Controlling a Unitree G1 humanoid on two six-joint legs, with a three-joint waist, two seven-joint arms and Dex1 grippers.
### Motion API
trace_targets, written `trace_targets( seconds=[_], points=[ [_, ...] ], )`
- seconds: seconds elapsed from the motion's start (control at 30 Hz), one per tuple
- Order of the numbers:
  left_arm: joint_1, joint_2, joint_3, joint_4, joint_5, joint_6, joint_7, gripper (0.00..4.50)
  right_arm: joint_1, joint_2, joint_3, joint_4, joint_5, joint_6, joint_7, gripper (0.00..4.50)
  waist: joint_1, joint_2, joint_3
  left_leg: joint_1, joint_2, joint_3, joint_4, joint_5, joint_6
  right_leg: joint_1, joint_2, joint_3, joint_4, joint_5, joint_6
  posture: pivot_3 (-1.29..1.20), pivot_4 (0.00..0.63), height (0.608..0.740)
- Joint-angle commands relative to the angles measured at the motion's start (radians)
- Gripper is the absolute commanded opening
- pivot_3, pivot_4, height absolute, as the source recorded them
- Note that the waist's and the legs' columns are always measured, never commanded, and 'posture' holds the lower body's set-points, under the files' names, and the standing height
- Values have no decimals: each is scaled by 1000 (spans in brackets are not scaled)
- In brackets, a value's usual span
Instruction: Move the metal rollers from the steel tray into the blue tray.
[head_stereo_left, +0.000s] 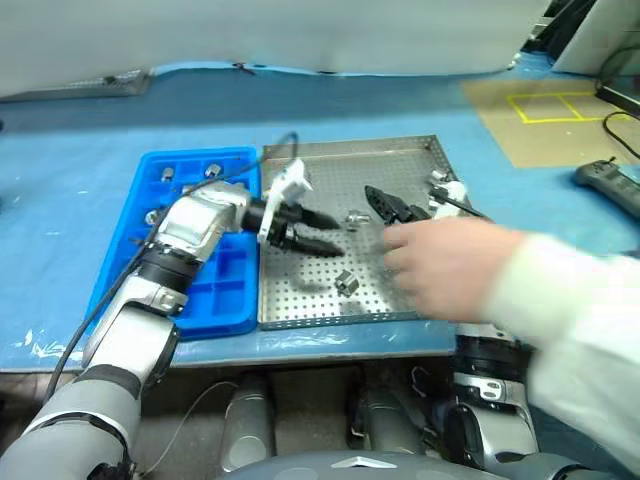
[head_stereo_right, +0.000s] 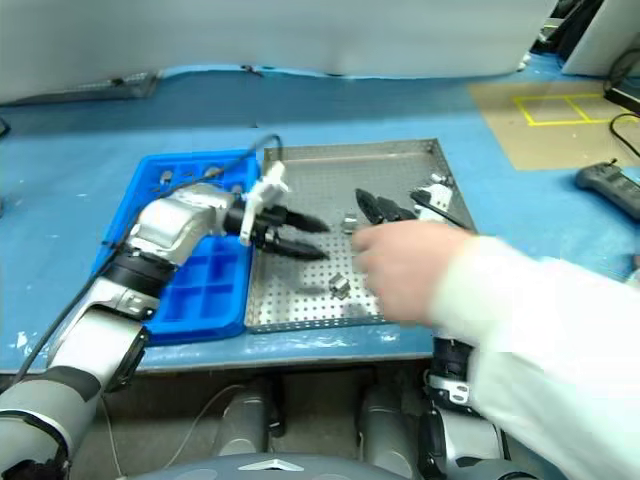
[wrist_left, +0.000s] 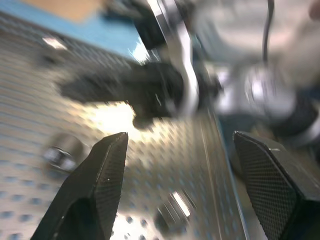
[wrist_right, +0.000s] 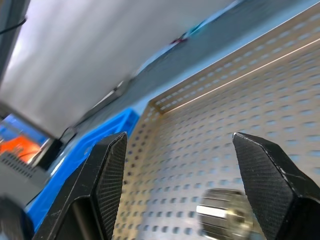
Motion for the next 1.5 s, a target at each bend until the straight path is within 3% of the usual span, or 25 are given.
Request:
trace_targets(
  seconds=[0.03,0.17,0.37,0.4,0.57,0.8,0.93,1.03,1.17,1.5],
  points=[
    [-69,-26,-115,165,157,-247,-117,3537,45,-18,-50,-128,45,4,-50,3526,-15,0,0,0,-2,0,0,0,0,0,0,1,0,0,1,-387,150,740],
    [-124,-129,-139,371,277,-508,-49,3537,98,-19,-73,-209,67,8,-98,3526,-30,0,0,1,-3,2,2,-3,5,1,0,2,0,1,1,-457,150,740],
    [-138,-213,-99,502,328,-666,-47,3537,132,-19,-72,-252,88,4,-136,3526,-49,0,0,1,-4,2,3,-4,7,1,0,4,0,1,2,-491,150,740],
    [-137,-219,-89,508,326,-667,-51,3537,133,-19,-71,-254,90,3,-139,3526,-52,0,0,1,-4,3,3,-4,7,1,0,4,0,1,2,-491,150,740],
    [-147,-220,-36,527,315,-638,-59,2088,127,-24,-63,-240,95,-3,-141,3526,-56,0,0,1,-5,3,4,-4,8,1,0,4,0,1,2,-476,150,740],
    [-200,-220,127,510,204,-397,-60,2088,103,-26,-43,-202,91,-9,-129,3526,-55,0,0,1,-5,4,4,-4,8,1,-1,4,0,1,2,-435,150,740],
    [-252,-217,225,600,207,-394,127,2088,91,-27,-34,-182,89,-11,-120,3526,-54,0,0,1,-5,4,4,-4,8,1,-1,4,0,1,2,-411,150,740],
    [-263,-209,231,658,257,-447,244,2692,80,-28,-29,-166,86,-14,-114,3526,-55,0,0,1,-5,3,4,-5,9,2,-1,4,-1,1,2,-402,150,740],
    [-276,-215,229,702,302,-499,317,3986,72,-32,-24,-155,86,-15,-110,3526,-53,0,0,0,-5,3,4,-5,9,2,-1,3,-1,1,2,-398,150,740],
    [-287,-263,233,764,351,-560,356,3986,81,-34,-29,-164,89,-16,-111,3526,-48,0,0,0,-6,2,4,-5,10,2,-2,3,-2,1,2,-419,150,740]
  ],
)
